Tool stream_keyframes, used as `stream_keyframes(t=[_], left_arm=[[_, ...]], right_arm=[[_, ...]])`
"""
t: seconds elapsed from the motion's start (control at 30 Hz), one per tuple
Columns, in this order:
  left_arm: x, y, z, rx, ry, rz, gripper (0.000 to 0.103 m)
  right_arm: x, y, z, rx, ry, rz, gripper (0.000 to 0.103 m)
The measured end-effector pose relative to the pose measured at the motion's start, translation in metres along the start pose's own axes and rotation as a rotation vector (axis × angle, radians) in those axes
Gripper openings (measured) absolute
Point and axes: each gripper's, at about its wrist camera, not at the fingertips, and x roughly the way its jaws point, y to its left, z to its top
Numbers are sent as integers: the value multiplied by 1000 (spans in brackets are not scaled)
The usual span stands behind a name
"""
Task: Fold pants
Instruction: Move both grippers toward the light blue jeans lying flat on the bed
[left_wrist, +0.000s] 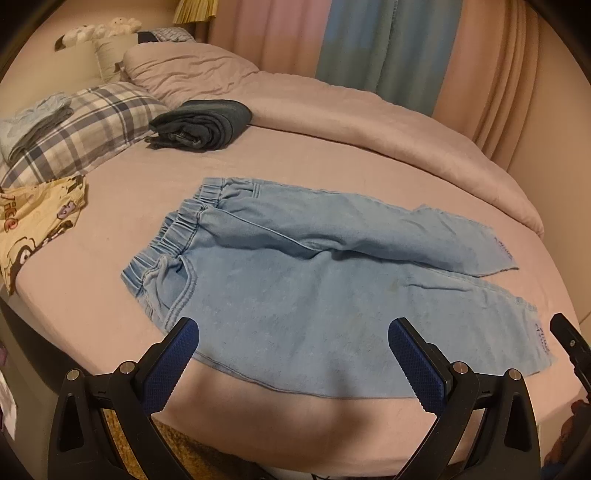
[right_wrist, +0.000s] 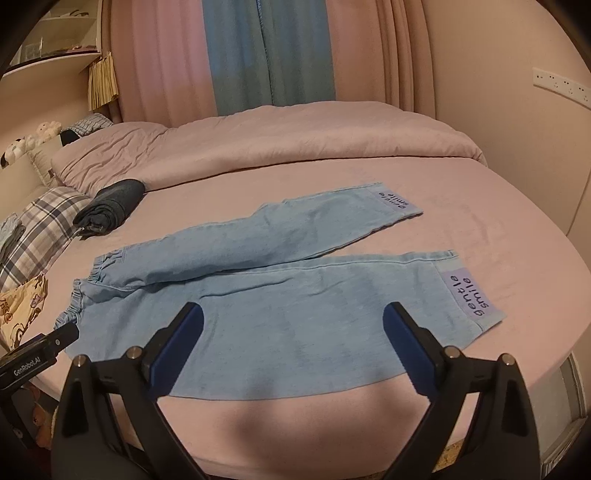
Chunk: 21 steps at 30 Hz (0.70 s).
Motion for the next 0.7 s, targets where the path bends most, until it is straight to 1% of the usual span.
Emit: stream_keyframes(t=[0.23,0.4,0.7], left_arm=[[10,1,-3,2,16,13,103],[18,3,-5,-5,39,3,103],[26,2,-9,7,60,9,103]], right_arm=[[5,5,-4,-6,15,1,97],[9,1,-4,6,26,4,96],[15,-5,-4,27,45,3,95]])
